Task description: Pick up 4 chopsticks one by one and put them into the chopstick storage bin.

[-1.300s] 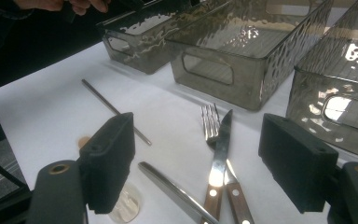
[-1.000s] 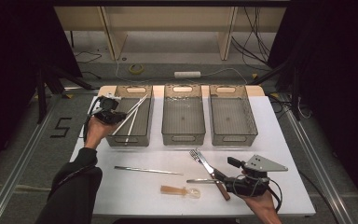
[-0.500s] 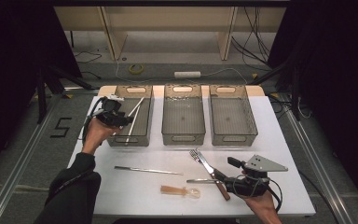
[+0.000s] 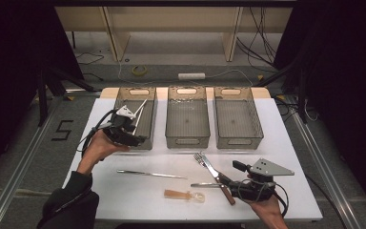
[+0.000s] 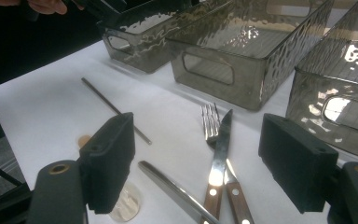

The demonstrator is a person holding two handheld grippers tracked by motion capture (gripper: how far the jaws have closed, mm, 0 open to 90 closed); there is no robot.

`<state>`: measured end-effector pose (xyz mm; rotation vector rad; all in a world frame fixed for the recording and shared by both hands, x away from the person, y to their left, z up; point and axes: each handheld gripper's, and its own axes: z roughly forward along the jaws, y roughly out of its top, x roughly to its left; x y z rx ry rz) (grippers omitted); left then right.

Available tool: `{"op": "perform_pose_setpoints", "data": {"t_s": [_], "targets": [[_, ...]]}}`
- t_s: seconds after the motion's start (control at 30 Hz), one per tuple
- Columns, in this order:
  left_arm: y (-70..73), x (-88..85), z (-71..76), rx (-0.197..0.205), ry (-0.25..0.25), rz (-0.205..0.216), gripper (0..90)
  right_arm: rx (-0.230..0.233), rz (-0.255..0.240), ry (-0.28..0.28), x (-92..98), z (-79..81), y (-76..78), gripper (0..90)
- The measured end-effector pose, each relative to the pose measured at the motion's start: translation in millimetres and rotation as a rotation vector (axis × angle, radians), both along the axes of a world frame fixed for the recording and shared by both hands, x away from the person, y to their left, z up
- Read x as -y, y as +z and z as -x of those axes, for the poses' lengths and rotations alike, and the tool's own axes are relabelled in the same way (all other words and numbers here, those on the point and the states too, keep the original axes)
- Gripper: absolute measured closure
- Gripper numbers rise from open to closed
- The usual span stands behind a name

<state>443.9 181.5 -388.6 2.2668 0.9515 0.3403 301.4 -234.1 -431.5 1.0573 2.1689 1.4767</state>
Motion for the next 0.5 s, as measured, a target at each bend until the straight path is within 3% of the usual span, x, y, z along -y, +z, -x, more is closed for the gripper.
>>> {"op": "perform_pose_setpoints", "data": {"t_s": [0.1,0.3,0.5], "targets": [[0.9,1.7,7.0,-0.018,-0.029,-0.004,33.2,0.000,0.003,0.002,-0.6,0.5,-0.2,28.0],[-3.0,7.8,18.4,-0.052,-0.085,-0.049,31.0,0.002,0.002,0.003,0.4,-0.3,0.3,28.0],[-7.7,11.7,26.4,-0.074,-0.104,-0.064,29.1,0.002,0.003,0.002,0.2,0.3,0.5,28.0]]}}
